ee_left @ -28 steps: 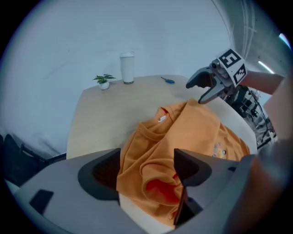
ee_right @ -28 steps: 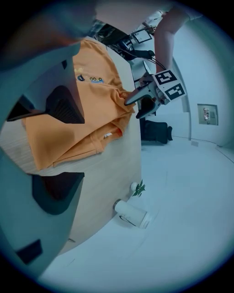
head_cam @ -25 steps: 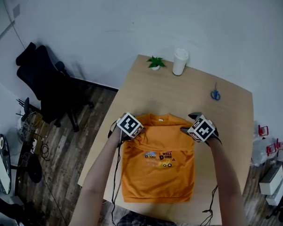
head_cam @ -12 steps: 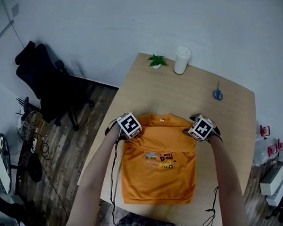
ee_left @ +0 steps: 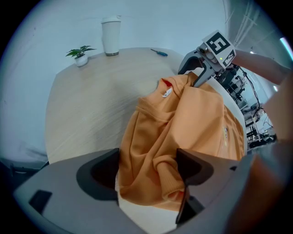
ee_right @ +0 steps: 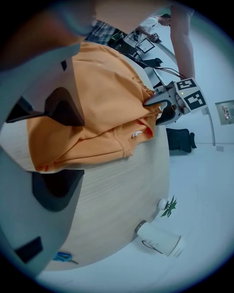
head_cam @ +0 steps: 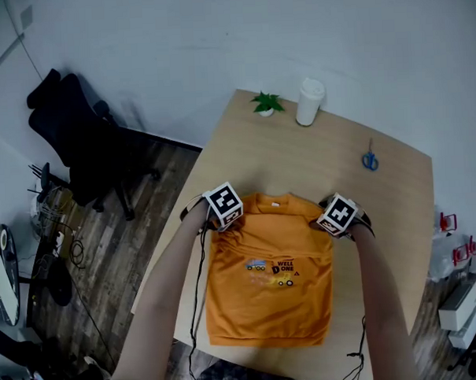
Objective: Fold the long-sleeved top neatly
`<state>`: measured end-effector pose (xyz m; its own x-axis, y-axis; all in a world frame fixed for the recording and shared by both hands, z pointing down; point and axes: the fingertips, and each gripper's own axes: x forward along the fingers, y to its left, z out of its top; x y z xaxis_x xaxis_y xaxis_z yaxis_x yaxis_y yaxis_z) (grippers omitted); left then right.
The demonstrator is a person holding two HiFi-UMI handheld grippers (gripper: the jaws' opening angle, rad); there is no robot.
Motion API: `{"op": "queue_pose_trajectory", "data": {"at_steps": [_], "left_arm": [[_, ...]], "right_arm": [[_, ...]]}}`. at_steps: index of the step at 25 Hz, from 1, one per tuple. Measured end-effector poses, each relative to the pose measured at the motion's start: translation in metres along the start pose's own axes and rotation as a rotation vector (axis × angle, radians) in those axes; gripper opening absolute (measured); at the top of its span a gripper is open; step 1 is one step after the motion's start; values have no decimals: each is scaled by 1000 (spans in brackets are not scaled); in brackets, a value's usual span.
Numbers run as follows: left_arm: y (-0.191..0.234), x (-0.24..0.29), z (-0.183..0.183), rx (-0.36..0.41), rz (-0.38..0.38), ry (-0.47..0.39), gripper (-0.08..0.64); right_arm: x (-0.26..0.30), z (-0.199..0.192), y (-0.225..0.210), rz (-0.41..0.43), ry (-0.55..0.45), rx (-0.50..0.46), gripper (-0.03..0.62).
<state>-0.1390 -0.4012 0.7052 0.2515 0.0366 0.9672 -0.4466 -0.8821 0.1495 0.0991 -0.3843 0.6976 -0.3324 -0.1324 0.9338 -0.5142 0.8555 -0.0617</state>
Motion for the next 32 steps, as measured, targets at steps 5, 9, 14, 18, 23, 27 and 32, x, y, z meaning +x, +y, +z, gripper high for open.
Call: {"op": "queue_pose_trajectory", "data": {"at_steps": [5, 9, 14, 18, 23, 27, 32], "left_arm": [[2, -1, 0, 4, -2, -1, 386], [1, -3, 0, -3, 5, -20, 368], [1, -5, 0, -41, 0, -56, 303], [-6, -5, 2, -59, -32, -88, 208], [-2, -11, 11, -67, -3, -149, 95], [16, -29, 28, -55, 119, -225, 74], [13, -43, 36, 45, 241, -243, 71]], "right_arm": [[1, -1, 5, 44, -10, 28, 261], [0, 0, 8, 49, -21, 32, 240], [-1, 1, 17, 79, -30, 21, 130], [-2, 1, 17, 56, -27, -3, 57], [-8, 7, 7, -26, -35, -4, 38], [-20, 19, -11, -141, -77, 4, 35], [-32, 20, -11, -215, -125, -11, 35]]}}
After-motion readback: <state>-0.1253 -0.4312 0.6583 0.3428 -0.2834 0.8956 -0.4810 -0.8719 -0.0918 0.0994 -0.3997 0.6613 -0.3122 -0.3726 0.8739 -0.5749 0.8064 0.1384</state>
